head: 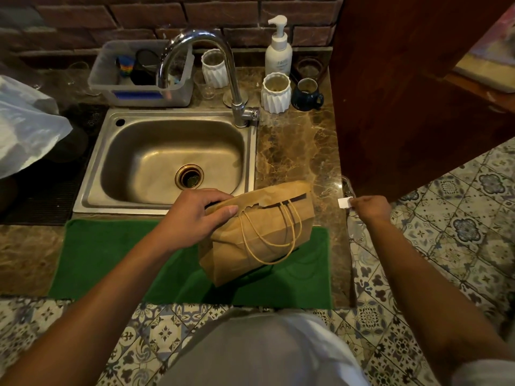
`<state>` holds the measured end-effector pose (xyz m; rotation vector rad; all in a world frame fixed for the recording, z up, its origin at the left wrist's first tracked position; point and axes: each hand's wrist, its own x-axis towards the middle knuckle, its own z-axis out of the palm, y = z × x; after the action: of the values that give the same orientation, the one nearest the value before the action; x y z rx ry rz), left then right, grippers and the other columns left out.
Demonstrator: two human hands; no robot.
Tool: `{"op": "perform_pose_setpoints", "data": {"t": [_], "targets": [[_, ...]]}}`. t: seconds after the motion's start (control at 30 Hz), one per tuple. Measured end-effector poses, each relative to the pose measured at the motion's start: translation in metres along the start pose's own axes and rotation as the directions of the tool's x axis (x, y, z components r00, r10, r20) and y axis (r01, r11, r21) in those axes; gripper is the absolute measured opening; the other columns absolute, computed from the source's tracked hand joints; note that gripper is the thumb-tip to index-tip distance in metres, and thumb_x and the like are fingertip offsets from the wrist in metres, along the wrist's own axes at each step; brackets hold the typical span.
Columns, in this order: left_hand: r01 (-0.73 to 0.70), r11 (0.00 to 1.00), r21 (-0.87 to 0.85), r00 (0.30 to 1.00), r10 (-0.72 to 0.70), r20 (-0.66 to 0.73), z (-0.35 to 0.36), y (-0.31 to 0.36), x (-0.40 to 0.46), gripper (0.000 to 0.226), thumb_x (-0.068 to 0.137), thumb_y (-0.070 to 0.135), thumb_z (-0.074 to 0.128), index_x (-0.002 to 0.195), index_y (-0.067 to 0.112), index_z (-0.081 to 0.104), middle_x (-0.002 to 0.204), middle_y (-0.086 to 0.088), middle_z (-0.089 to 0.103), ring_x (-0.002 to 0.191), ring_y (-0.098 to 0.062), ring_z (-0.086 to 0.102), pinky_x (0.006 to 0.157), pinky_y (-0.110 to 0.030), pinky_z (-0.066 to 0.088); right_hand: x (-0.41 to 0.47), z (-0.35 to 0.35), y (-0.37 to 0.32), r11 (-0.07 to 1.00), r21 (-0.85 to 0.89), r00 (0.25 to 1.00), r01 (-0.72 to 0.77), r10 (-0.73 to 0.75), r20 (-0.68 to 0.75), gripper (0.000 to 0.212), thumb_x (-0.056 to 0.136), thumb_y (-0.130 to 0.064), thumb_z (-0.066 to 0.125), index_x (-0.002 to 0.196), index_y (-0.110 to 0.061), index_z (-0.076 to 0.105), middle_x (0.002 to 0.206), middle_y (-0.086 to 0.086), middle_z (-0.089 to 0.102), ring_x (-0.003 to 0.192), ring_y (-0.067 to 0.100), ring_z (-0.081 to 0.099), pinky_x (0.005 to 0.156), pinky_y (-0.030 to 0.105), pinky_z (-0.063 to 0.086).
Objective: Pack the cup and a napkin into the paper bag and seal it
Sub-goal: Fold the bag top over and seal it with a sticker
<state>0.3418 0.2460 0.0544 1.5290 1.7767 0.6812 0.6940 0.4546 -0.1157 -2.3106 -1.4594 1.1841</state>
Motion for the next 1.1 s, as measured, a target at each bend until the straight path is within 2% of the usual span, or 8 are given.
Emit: {"op": "perform_pose_setpoints", "data": {"t": [0.1, 0.33, 0.47, 0.57, 0.7, 0.83, 0.97, 1.1], "targets": [[0.018, 0.999, -0.036, 1.0, -0.019, -0.012, 0.001, 0.0, 0.002, 0.026, 0.092, 0.03, 0.071, 0.118, 0.024, 0.075, 0.111, 0.01, 0.076, 0.104, -0.003, 0.068, 0.092, -0.036, 0.057, -0.002, -0.004, -0.003, 0.997, -0.035, 0.998, 0.068, -0.068, 0.004, 0.022, 0.091, -0.029, 0.074, 0.102, -0.011, 0.08, 0.101, 0.011, 0.076, 0.075, 0.017, 0.062, 0.072, 0.031, 0.045], [0.064, 0.992, -0.104, 0.998, -0.064, 0.001, 0.003, 0.006, 0.004, 0.026, 0.091, 0.025, 0.073, 0.114, 0.037, 0.071, 0.108, 0.021, 0.073, 0.104, 0.002, 0.068, 0.094, -0.036, 0.057, -0.03, -0.016, -0.033, 0.936, -0.135, 0.929, 0.327, -0.344, -0.135, 0.022, 0.098, -0.03, 0.066, 0.108, -0.014, 0.077, 0.093, 0.004, 0.075, 0.072, 0.014, 0.063, 0.059, 0.023, 0.041], [0.092, 0.981, -0.17, 0.995, -0.097, -0.018, 0.006, 0.007, 0.003, 0.026, 0.091, 0.024, 0.073, 0.108, 0.043, 0.071, 0.107, 0.019, 0.075, 0.103, -0.002, 0.069, 0.094, -0.039, 0.058, -0.05, -0.029, -0.059, 0.926, 0.186, 0.944, 0.329, -0.315, -0.1, 0.016, 0.09, -0.026, 0.076, 0.104, -0.019, 0.076, 0.1, 0.002, 0.076, 0.092, 0.02, 0.071, 0.078, 0.032, 0.055], [0.099, 0.971, -0.218, 0.995, -0.103, -0.01, 0.006, 0.008, 0.004, 0.023, 0.091, 0.024, 0.072, 0.109, 0.039, 0.074, 0.105, 0.014, 0.078, 0.101, -0.006, 0.071, 0.091, -0.04, 0.059, -0.09, -0.042, -0.082, 0.842, 0.387, 0.914, 0.376, -0.406, -0.005, 0.011, 0.087, -0.025, 0.08, 0.096, -0.026, 0.074, 0.093, -0.002, 0.073, 0.089, 0.015, 0.07, 0.081, 0.033, 0.058], [0.059, 0.984, -0.17, 0.998, -0.054, 0.033, 0.003, 0.011, 0.011, 0.024, 0.091, 0.022, 0.073, 0.103, 0.043, 0.073, 0.101, 0.021, 0.076, 0.097, 0.001, 0.07, 0.087, -0.027, 0.057, -0.146, -0.058, -0.115, 0.668, 0.373, 0.652, 0.644, -0.734, 0.19, 0.018, 0.085, -0.018, 0.08, 0.102, -0.021, 0.076, 0.092, -0.007, 0.074, 0.084, 0.002, 0.069, 0.076, 0.018, 0.055], [0.016, 0.991, -0.129, 0.998, -0.008, 0.061, -0.001, 0.013, 0.02, 0.022, 0.092, 0.02, 0.072, 0.109, 0.034, 0.073, 0.101, 0.02, 0.075, 0.094, 0.005, 0.069, 0.084, -0.019, 0.054, -0.181, -0.047, -0.144, 0.488, 0.137, 0.398, 0.862, -0.819, 0.414, 0.016, 0.084, -0.025, 0.082, 0.099, -0.022, 0.077, 0.091, -0.013, 0.071, 0.081, 0.003, 0.066, 0.072, 0.014, 0.05], [0.017, 0.995, -0.099, 0.996, -0.008, 0.09, -0.002, 0.01, 0.023, 0.022, 0.091, 0.027, 0.072, 0.113, 0.027, 0.076, 0.102, 0.014, 0.077, 0.096, -0.006, 0.071, 0.089, -0.04, 0.058, -0.188, -0.029, -0.16, 0.283, -0.092, 0.287, 0.955, -0.793, 0.537, 0.017, 0.086, -0.034, 0.079, 0.099, -0.023, 0.077, 0.091, -0.01, 0.068, 0.084, 0.01, 0.063, 0.076, 0.034, 0.053], [0.012, 0.991, -0.13, 0.994, 0.002, 0.107, -0.006, 0.004, 0.021, 0.021, 0.09, 0.032, 0.07, 0.11, 0.03, 0.076, 0.103, 0.011, 0.078, 0.098, -0.01, 0.072, 0.092, -0.047, 0.057, -0.191, -0.024, -0.168, 0.18, -0.187, 0.255, 0.966, -0.793, 0.554, 0.018, 0.087, -0.038, 0.076, 0.1, -0.027, 0.078, 0.086, -0.014, 0.059, 0.085, 0.011, 0.059, 0.073, 0.037, 0.051]]}}
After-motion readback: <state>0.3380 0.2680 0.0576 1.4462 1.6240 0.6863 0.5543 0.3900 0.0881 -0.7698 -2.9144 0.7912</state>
